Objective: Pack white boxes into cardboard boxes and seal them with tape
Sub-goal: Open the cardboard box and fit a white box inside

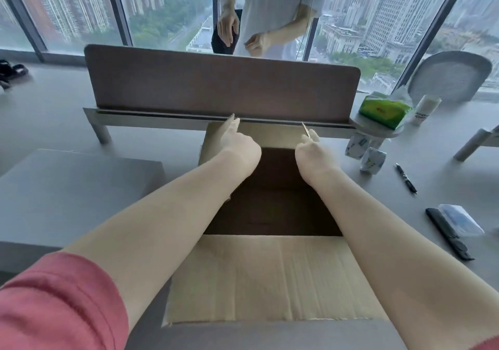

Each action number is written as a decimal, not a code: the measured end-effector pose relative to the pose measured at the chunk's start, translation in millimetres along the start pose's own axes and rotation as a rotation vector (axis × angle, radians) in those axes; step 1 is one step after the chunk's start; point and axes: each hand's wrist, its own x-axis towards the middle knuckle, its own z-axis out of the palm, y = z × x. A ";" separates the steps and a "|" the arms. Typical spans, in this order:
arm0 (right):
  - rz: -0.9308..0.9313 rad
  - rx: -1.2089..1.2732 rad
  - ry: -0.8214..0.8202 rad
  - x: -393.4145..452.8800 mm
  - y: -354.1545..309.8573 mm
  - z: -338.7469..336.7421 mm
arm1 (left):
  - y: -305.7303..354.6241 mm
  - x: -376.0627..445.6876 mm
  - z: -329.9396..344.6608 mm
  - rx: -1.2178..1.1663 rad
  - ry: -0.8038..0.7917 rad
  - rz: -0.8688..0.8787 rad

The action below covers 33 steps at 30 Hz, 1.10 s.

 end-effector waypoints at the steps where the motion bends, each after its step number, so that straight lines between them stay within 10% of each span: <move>1: -0.012 -0.134 -0.050 -3.2 -1.0 -5.3 | 0.3 -2.4 -1.6 0.071 -0.056 -0.025; 8: 0.194 -0.630 -0.490 -20.7 -0.5 -4.0 | 8.5 0.3 31.5 0.084 -0.321 -0.208; 33: 0.569 0.228 -0.307 -16.8 72.7 93.5 | 30.8 40.9 108.3 -0.756 -0.103 -0.284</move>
